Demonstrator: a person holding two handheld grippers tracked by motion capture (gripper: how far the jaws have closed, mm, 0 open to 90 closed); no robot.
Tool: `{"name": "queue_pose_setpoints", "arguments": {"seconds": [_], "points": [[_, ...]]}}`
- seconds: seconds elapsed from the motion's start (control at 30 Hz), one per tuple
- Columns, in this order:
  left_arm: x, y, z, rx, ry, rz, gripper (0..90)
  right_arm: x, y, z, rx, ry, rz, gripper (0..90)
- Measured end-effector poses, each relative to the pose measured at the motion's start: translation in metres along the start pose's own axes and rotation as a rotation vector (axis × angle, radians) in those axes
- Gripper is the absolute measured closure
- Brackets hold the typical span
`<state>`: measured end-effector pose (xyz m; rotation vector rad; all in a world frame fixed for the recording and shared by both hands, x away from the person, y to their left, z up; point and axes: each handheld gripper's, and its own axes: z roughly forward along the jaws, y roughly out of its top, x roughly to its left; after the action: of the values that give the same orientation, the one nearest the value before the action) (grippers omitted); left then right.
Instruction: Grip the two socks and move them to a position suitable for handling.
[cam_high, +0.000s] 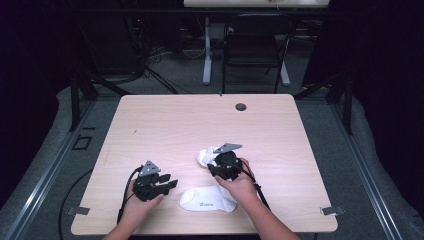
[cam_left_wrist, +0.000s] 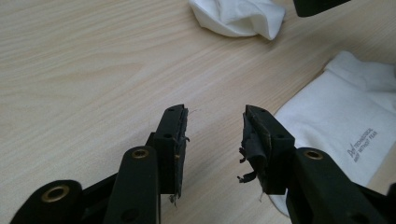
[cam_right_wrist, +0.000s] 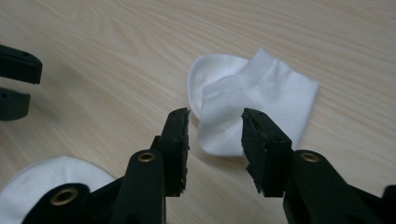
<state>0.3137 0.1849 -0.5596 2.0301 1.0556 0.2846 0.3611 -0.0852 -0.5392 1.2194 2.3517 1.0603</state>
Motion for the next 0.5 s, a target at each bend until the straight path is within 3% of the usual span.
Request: {"name": "queue_pose_setpoints", "arguments": {"seconds": [0.17, 0.33, 0.5], "points": [[0.002, -0.002, -0.001, -0.002, 0.01, 0.005, 59.6, 0.004, 0.005, 0.017, 0.034, -0.018, -0.013, 58.6], [0.005, -0.005, -0.003, -0.008, 0.002, -0.015, 59.6, 0.009, 0.008, 0.028, 0.056, -0.026, -0.025, 58.1], [0.006, -0.005, -0.004, -0.018, 0.005, -0.014, 59.6, 0.011, 0.007, 0.036, 0.084, -0.063, -0.05, 65.6]]}}
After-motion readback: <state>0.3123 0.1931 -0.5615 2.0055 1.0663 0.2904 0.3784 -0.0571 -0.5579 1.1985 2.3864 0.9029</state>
